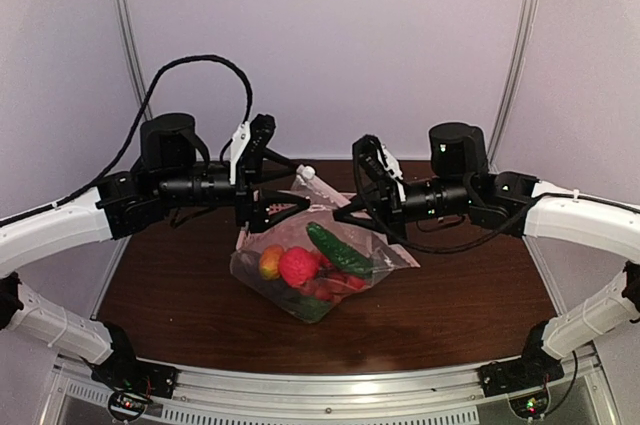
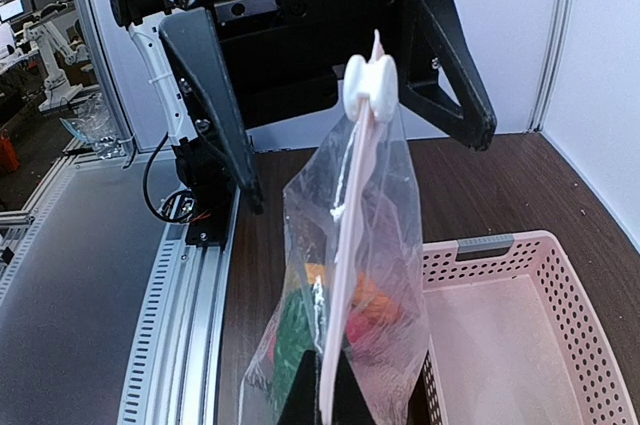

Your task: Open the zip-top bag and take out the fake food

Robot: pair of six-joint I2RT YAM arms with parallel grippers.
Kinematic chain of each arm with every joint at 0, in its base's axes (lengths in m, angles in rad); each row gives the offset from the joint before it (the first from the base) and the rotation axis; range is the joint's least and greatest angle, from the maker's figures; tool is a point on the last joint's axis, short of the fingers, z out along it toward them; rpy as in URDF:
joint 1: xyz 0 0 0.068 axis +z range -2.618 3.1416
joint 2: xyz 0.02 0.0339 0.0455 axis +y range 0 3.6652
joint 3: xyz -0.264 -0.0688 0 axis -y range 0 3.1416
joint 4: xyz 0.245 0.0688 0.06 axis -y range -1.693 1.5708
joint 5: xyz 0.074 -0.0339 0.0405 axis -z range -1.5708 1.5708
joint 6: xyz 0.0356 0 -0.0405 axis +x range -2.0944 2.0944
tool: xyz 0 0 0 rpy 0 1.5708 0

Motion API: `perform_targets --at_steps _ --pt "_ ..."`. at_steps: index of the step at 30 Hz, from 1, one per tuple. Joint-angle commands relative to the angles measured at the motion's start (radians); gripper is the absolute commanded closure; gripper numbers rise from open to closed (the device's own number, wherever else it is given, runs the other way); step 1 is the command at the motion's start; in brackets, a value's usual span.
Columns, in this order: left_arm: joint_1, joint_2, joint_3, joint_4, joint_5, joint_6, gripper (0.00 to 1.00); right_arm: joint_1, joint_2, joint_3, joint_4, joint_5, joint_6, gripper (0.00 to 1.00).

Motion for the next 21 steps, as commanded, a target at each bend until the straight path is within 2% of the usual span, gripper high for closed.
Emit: perform_targets --at_steps 1,3,6,9,11,12,14,15,18,19,21 --pt "0.004 0.041 0.046 0.055 0.104 0.056 0.25 0.011 -0.030 -0.006 -0.011 -0.031 -0.030 1.00" --pt "0.004 0.054 0.057 0.048 0.115 0.065 0.33 0.011 -0.035 -0.007 -0.017 -0.030 -0.035 1.00" --pt "0.004 0.062 0.063 0.040 0.133 0.072 0.51 0.010 -0.041 -0.011 -0.018 -0.032 -0.039 1.00" --pt "0.006 0.065 0.070 0.029 0.147 0.082 0.74 0.011 -0.046 -0.018 -0.011 -0.033 -0.041 1.00" --pt "0.006 0.065 0.076 0.019 0.144 0.087 0.95 0.010 -0.048 -0.023 -0.004 -0.034 -0.036 1.00" --pt "0.007 0.065 0.077 0.019 0.142 0.088 1.00 0.011 -0.048 -0.024 -0.002 -0.031 -0.034 1.00" --pt "0.009 0.060 0.072 0.019 0.142 0.083 1.00 0.010 -0.048 -0.024 -0.001 -0.011 -0.022 1.00" --pt "0.009 0.058 0.069 0.022 0.146 0.079 1.00 0.011 -0.047 -0.021 -0.001 0.000 -0.014 0.93" --pt "0.009 0.062 0.065 0.026 0.160 0.070 1.00 0.011 -0.048 -0.001 -0.005 0.020 0.002 0.56" --pt "0.009 0.065 0.066 0.027 0.163 0.064 1.00 0.011 -0.050 0.008 0.001 0.034 0.011 0.51" --pt "0.009 0.073 0.070 0.026 0.169 0.051 1.00 0.011 -0.057 0.026 0.017 0.070 0.029 0.48"
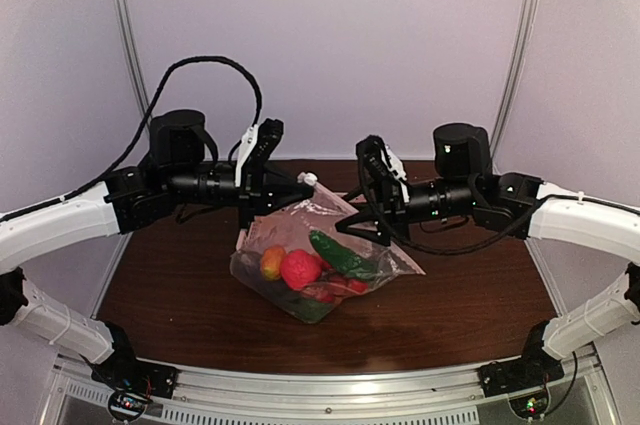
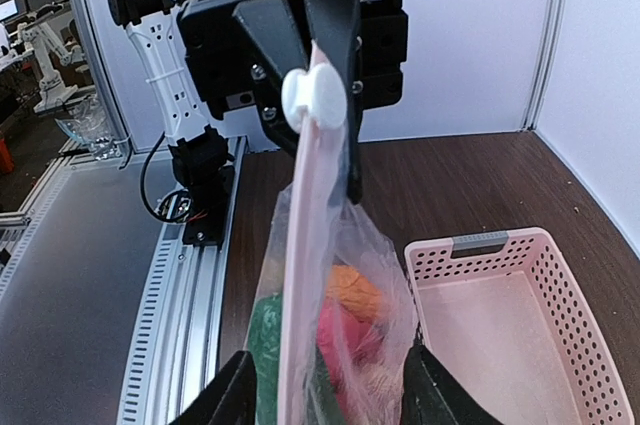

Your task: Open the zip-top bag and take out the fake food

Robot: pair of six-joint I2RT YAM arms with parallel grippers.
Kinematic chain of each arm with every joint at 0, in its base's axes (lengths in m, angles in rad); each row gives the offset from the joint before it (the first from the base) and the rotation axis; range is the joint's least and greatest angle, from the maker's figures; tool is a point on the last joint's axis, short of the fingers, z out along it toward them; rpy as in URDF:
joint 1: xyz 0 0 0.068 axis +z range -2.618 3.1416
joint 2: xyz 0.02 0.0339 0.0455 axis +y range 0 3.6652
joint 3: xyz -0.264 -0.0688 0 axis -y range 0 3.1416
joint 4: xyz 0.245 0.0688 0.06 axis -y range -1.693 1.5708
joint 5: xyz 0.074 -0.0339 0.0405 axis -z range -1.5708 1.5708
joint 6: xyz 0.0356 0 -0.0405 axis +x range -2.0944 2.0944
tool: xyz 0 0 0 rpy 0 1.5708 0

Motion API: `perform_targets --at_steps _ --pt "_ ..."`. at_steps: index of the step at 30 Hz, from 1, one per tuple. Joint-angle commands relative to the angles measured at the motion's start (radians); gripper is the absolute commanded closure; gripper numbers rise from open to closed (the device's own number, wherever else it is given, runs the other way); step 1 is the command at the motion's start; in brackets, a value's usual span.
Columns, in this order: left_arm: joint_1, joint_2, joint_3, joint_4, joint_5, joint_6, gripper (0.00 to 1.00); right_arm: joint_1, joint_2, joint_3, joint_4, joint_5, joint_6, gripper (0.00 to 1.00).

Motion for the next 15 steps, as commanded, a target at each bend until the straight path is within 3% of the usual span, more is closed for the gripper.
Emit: perform_targets --at_steps 1,15 --pt "0.007 0.021 0.031 0.034 0.038 -0.022 1.00 0.008 -0.038 0.048 0.040 0.078 0.045 0.47" --pt "0.007 0.056 0.062 0.002 0.043 -0.063 1.00 0.042 0.015 0.157 0.067 0.169 0.052 0.51"
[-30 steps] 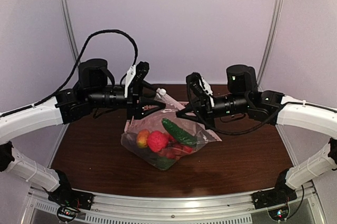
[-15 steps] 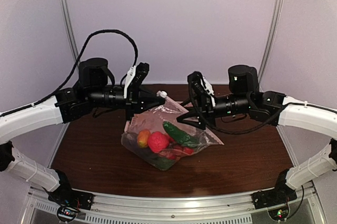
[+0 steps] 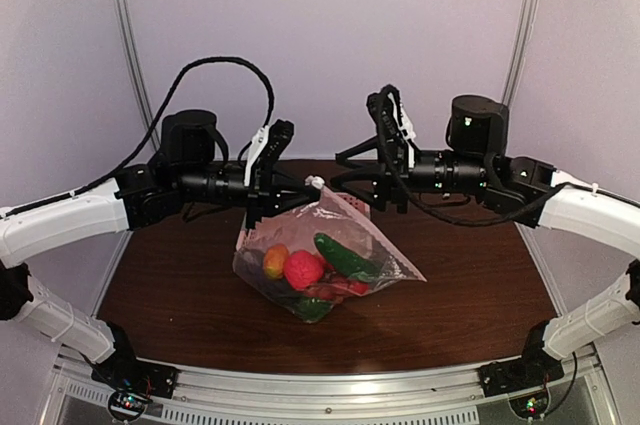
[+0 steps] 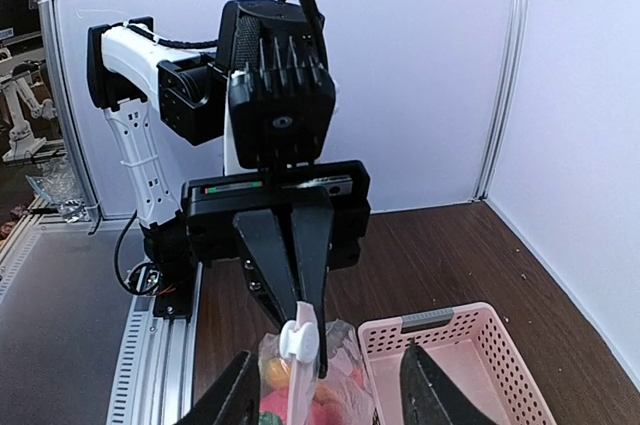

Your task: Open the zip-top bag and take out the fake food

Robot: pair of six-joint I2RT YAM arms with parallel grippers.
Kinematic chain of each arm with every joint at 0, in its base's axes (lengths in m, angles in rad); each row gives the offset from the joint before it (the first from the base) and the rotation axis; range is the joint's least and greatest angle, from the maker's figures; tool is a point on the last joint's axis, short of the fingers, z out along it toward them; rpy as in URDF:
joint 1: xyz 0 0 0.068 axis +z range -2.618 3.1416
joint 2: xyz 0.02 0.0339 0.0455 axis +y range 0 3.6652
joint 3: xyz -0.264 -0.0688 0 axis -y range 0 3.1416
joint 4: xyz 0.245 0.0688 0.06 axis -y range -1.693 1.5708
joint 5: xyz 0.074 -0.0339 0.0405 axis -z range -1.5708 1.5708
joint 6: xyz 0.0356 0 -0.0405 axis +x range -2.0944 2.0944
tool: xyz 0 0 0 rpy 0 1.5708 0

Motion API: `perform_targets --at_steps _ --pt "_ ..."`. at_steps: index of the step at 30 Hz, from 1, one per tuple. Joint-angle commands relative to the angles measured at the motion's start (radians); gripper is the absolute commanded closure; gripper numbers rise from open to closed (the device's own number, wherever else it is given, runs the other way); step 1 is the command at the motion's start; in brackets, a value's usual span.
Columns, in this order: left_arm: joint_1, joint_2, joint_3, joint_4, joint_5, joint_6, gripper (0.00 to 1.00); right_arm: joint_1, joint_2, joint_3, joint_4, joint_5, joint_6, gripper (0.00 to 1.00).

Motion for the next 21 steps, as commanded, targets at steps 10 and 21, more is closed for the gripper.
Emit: perform_targets --at_steps 10,21 --pt "0.007 0.015 0.041 0.015 0.015 -0.049 1.00 0.061 0.085 0.105 -0.063 0.079 -0.031 0.60" --pt "0.007 0.009 0.038 0.023 0.010 -0.061 1.00 0.068 0.083 0.085 -0.073 0.147 -0.047 0.76"
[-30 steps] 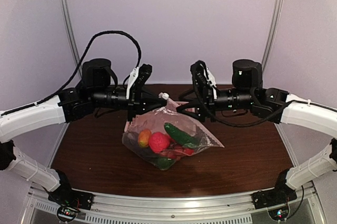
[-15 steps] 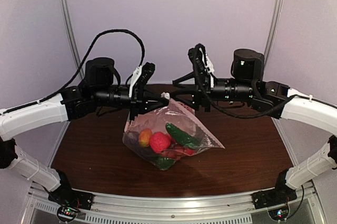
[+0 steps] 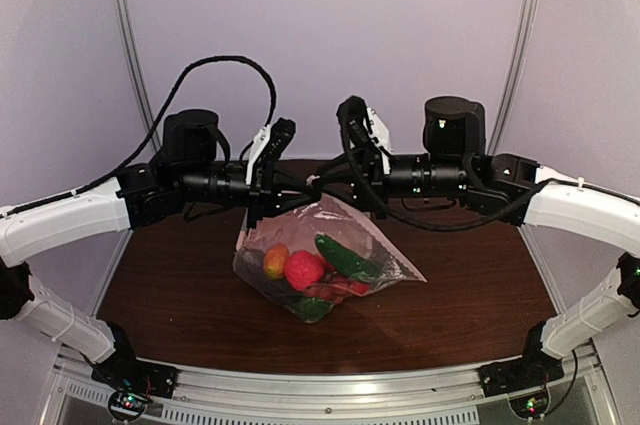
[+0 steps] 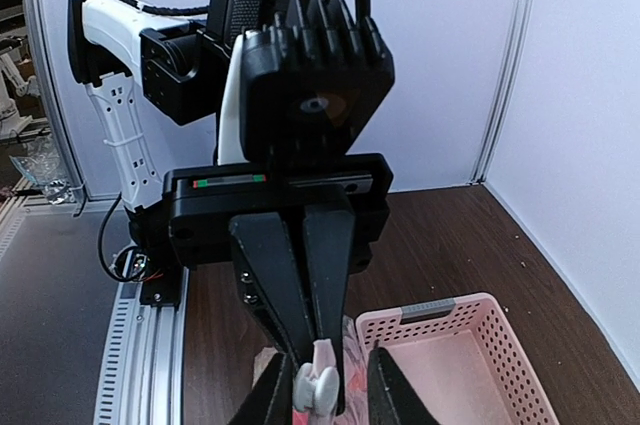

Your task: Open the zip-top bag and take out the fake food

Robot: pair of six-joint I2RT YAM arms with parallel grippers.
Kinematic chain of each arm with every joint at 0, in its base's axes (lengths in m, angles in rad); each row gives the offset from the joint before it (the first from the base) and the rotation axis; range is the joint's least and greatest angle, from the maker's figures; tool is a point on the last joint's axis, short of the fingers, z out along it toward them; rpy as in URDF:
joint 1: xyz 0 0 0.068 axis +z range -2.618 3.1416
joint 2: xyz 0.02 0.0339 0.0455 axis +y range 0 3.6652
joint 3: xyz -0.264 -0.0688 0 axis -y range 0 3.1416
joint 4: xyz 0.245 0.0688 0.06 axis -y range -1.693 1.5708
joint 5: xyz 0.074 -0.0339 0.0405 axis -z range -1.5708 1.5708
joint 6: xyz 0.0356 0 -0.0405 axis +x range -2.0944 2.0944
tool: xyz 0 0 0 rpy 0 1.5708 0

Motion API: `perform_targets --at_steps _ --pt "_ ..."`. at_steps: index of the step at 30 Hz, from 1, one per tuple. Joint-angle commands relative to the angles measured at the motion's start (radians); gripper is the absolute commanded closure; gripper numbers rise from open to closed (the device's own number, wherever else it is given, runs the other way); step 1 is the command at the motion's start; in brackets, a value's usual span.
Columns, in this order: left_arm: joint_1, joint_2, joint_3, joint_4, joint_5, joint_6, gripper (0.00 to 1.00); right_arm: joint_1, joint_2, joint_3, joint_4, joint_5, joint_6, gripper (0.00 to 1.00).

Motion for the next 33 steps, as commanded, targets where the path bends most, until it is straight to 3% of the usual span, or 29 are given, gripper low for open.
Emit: perform_targets --at_steps 1,8,33 --pt "0.007 -0.002 0.029 0.030 0.007 -0.013 1.00 0.004 -0.007 0.000 -0.014 0.061 -0.009 0.78" --pt "0.011 -0.030 -0.001 0.069 0.003 -0.015 1.00 0.004 -0.019 -0.021 -0.025 0.092 -0.008 0.93" --pt "0.110 -0.136 -0.102 0.224 0.018 -0.102 1.00 -0.011 -0.133 -0.194 -0.058 0.126 0.006 0.95"
